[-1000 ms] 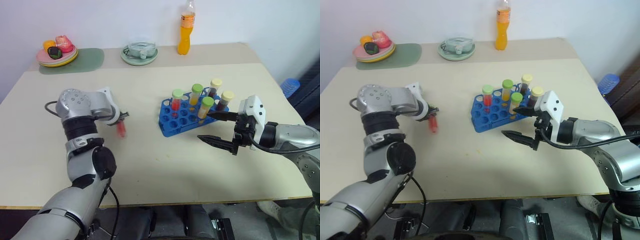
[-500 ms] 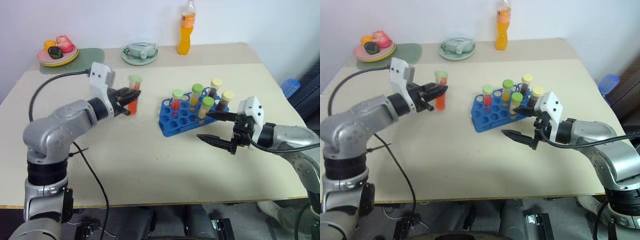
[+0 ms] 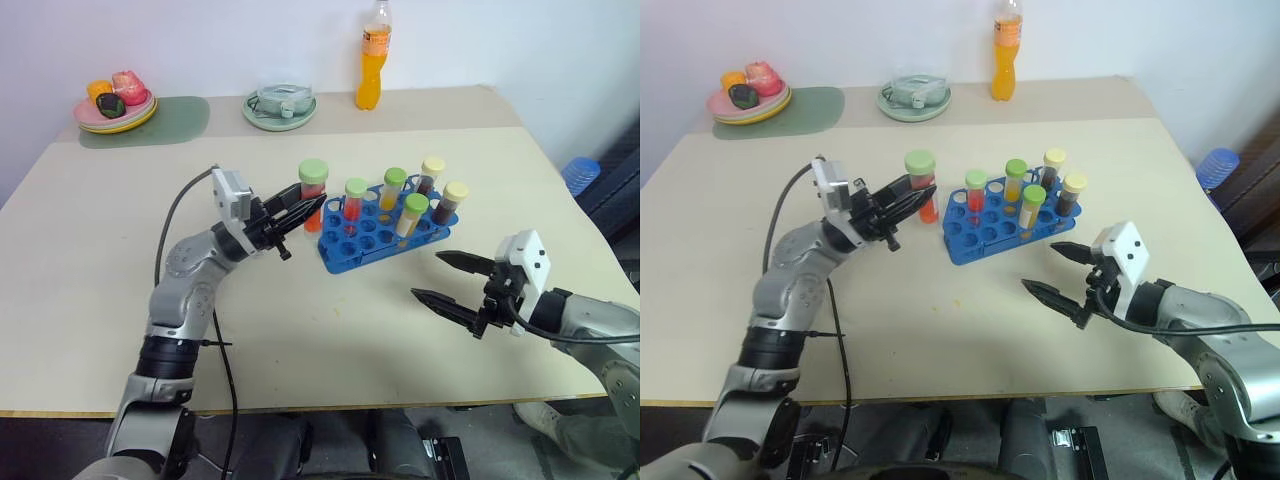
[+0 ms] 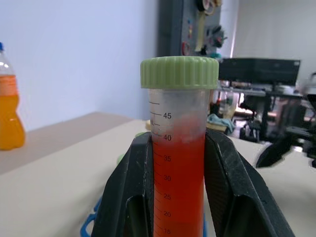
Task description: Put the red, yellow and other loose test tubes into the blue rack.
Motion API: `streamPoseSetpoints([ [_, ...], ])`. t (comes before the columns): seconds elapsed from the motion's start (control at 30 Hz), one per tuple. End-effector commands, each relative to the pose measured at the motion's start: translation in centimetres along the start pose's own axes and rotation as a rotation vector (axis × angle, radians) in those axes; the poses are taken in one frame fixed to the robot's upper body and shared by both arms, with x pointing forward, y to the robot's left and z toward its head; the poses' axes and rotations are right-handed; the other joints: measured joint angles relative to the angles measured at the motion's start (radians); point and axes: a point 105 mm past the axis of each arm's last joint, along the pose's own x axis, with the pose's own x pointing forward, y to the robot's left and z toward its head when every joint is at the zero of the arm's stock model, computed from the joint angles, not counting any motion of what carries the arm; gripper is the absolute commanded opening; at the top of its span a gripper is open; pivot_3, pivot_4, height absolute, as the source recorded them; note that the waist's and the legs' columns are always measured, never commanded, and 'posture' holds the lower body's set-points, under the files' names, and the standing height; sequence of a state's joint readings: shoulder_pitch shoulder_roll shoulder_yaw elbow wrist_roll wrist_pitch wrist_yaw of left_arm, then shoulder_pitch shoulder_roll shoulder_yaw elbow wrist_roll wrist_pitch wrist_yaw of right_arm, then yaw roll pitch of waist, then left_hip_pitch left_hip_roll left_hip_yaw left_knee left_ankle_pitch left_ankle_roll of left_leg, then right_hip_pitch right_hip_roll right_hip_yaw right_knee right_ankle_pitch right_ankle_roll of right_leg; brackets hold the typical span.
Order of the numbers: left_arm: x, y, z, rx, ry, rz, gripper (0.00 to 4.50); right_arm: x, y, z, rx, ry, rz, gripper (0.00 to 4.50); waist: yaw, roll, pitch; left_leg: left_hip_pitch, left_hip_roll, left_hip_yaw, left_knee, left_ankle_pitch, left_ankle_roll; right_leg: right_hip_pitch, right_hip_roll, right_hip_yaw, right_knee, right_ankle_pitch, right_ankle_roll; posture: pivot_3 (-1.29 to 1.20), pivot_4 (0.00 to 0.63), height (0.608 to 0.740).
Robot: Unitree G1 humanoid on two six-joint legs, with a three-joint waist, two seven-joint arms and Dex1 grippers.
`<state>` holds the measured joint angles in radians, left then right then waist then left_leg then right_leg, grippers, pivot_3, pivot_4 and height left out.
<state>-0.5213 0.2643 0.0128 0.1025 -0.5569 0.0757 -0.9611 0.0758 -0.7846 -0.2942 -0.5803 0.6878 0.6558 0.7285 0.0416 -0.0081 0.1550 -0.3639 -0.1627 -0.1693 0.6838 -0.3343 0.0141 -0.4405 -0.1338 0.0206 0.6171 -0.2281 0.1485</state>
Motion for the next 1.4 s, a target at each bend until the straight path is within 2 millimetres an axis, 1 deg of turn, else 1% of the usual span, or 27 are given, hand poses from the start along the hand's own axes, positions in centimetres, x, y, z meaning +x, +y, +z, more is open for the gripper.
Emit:
streamPoseSetpoints([
  [0.03, 0.7, -0.1, 0.5, -0.017, -0.094, -0.072, 0.78, -0.6, 0.5, 0.0, -0.022, -0.009, -0.065, 4.50, 0.001, 0.000, 0.000, 0.000, 0.000, 0.000, 0.000, 0.000, 0.000, 0.000, 0.000, 0.000, 0.000, 0.000, 0.000, 0.00, 0.150, 0.740],
  [0.23, 2.5, -0.1, -0.5, -0.068, -0.115, -0.139, 0.78, -1.1, 0.7, -1.0, -0.006, -0.006, -0.158, 4.50, 0.001, 0.000, 0.000, 0.000, 0.000, 0.000, 0.001, 0.000, 0.001, 0.000, 0.000, 0.000, 0.000, 0.000, 0.000, 0.00, 0.150, 0.740],
  [0.37, 3.8, 0.3, -1.2, -0.064, -0.096, -0.148, 0.78, -1.1, 0.6, -1.3, -0.007, -0.013, -0.198, 4.50, 0.000, 0.000, 0.000, 0.000, 0.000, 0.000, 0.001, 0.000, 0.001, 0.001, 0.000, 0.000, 0.000, 0.000, 0.001, 0.00, 0.150, 0.740],
  [0.47, 4.6, 0.5, -1.3, -0.072, -0.102, -0.162, 0.78, -0.9, 0.7, -1.4, -0.004, -0.014, -0.220, 4.50, 0.000, 0.000, 0.000, 0.000, 0.000, 0.000, 0.001, 0.000, 0.001, 0.001, 0.000, 0.000, 0.000, 0.000, 0.001, 0.00, 0.150, 0.740],
  [0.53, 5.0, 0.5, -1.9, -0.072, -0.078, -0.169, 0.78, -0.8, 0.8, -1.6, 0.005, -0.007, -0.230, 4.50, -0.001, 0.000, 0.000, 0.000, 0.000, 0.000, 0.001, 0.000, 0.001, 0.001, 0.000, 0.000, 0.000, 0.000, 0.001, 0.00, 0.150, 0.740],
  [0.63, 5.3, 0.5, -2.9, -0.072, -0.043, -0.178, 0.78, -0.8, 0.9, -1.9, 0.012, 0.011, -0.240, 4.50, -0.001, 0.000, 0.000, 0.000, 0.000, 0.000, 0.001, 0.000, 0.001, 0.000, 0.000, 0.000, 0.000, 0.000, 0.001, 0.00, 0.150, 0.740],
  [0.8, 5.6, -0.2, -4.3, -0.096, 0.006, -0.219, 0.78, -0.7, 0.7, -1.8, 0.011, 0.013, -0.265, 4.50, 0.000, 0.000, 0.000, 0.000, 0.000, 0.000, 0.001, 0.000, 0.001, 0.000, 0.000, 0.000, 0.000, 0.000, 0.001, 0.00, 0.150, 0.740],
  [0.93, 6.1, -0.6, -4.6, -0.101, 0.021, -0.247, 0.78, -0.4, 0.7, -1.9, 0.015, 0.006, -0.267, 4.50, -0.001, 0.000, 0.000, 0.000, 0.000, 0.000, 0.001, 0.000, 0.001, 0.000, 0.000, 0.000, 0.000, 0.000, 0.001, 0.00, 0.150, 0.740],
  [1.1, 6.3, -0.5, -5.0, -0.083, 0.044, -0.231, 0.78, -0.2, 0.7, -2.0, 0.019, 0.004, -0.268, 4.50, -0.001, 0.000, 0.000, 0.000, 0.000, 0.000, 0.001, 0.000, 0.001, 0.000, 0.000, 0.000, 0.000, 0.000, 0.001, 0.00, 0.150, 0.740],
  [1.23, 6.5, -1.0, -6.0, -0.052, 0.087, -0.225, 0.78, -0.3, 0.6, -2.2, 0.020, 0.007, -0.273, 4.50, 0.000, 0.000, 0.000, 0.000, 0.000, 0.000, 0.001, 0.000, 0.001, 0.000, 0.000, 0.000, 0.000, 0.000, 0.001, 0.00, 0.150, 0.740],
  [1.4, 6.9, -1.4, -6.6, -0.039, 0.098, -0.220, 0.78, -0.3, 0.5, -2.2, 0.017, 0.006, -0.277, 4.50, -0.001, 0.000, 0.000, 0.000, 0.000, 0.000, 0.001, 0.000, 0.001, 0.000, 0.000, 0.000, 0.000, 0.000, 0.001, 0.00, 0.150, 0.740],
])
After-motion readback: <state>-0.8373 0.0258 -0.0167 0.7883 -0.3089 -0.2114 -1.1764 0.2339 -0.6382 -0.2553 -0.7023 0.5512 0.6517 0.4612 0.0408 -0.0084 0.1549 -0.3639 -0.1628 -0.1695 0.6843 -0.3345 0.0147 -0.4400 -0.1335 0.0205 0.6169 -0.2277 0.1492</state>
